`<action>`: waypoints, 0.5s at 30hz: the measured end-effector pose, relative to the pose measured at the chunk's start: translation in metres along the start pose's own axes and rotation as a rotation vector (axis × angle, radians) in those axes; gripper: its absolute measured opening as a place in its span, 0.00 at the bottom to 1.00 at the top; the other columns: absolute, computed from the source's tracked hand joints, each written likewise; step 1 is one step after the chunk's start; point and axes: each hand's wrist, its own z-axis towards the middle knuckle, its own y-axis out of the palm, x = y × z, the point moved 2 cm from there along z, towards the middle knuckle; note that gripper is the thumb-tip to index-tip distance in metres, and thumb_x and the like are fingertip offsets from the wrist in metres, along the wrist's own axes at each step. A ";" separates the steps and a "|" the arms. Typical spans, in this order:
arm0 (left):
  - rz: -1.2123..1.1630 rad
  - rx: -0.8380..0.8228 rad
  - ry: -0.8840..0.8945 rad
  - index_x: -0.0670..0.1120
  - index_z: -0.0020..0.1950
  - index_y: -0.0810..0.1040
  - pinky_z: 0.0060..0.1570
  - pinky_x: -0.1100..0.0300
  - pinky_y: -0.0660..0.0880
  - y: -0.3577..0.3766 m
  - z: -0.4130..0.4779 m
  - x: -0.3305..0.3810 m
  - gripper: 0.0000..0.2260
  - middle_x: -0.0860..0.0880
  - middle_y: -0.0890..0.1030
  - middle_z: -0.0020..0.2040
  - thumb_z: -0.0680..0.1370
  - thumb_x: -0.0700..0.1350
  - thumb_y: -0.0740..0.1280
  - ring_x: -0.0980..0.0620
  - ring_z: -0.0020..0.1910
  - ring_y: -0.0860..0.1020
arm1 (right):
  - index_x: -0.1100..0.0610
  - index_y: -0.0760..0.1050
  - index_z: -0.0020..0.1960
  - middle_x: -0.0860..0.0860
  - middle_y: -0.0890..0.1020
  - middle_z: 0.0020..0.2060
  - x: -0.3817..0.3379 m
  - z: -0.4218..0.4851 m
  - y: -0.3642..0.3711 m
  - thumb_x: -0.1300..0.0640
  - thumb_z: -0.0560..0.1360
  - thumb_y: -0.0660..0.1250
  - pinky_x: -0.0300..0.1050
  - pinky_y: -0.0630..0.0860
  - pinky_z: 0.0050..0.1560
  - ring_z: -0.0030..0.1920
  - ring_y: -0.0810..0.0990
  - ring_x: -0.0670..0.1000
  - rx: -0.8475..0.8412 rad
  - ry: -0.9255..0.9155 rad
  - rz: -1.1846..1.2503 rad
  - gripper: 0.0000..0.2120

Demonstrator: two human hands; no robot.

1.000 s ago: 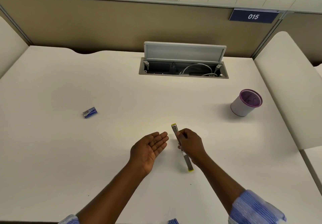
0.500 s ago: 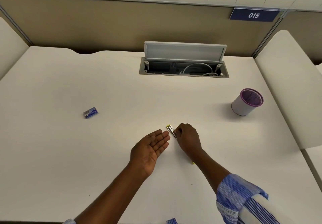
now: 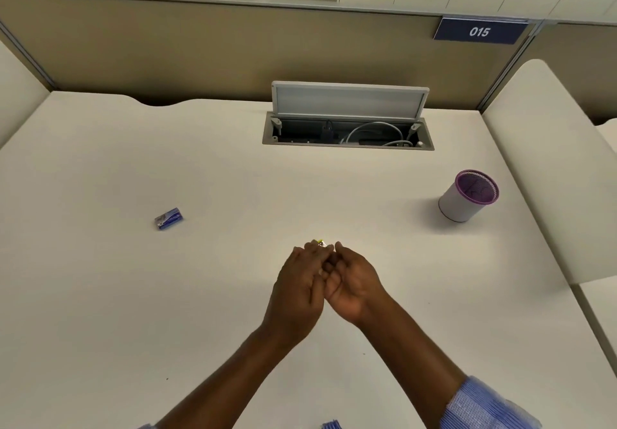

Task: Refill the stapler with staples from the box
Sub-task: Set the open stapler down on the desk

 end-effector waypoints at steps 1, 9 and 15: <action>0.035 -0.004 0.036 0.46 0.75 0.72 0.78 0.54 0.60 0.002 -0.001 0.000 0.22 0.50 0.76 0.72 0.80 0.39 0.57 0.55 0.76 0.67 | 0.67 0.76 0.65 0.62 0.84 0.56 -0.002 0.000 0.000 0.52 0.85 0.55 0.47 0.85 0.43 0.52 0.86 0.58 -0.017 0.007 0.010 0.21; -0.012 0.068 -0.046 0.47 0.79 0.63 0.80 0.56 0.53 -0.001 0.020 -0.018 0.26 0.54 0.66 0.78 0.80 0.40 0.57 0.57 0.80 0.58 | 0.71 0.74 0.66 0.69 0.81 0.62 -0.022 -0.002 -0.014 0.54 0.83 0.53 0.56 0.78 0.62 0.60 0.83 0.65 -0.065 -0.018 -0.003 0.24; 0.170 0.015 -0.066 0.43 0.80 0.62 0.79 0.51 0.53 0.009 0.051 -0.052 0.26 0.48 0.63 0.80 0.80 0.43 0.57 0.49 0.81 0.57 | 0.72 0.72 0.68 0.69 0.80 0.63 -0.050 -0.005 -0.027 0.64 0.78 0.50 0.55 0.78 0.62 0.64 0.80 0.66 -0.027 -0.114 -0.011 0.24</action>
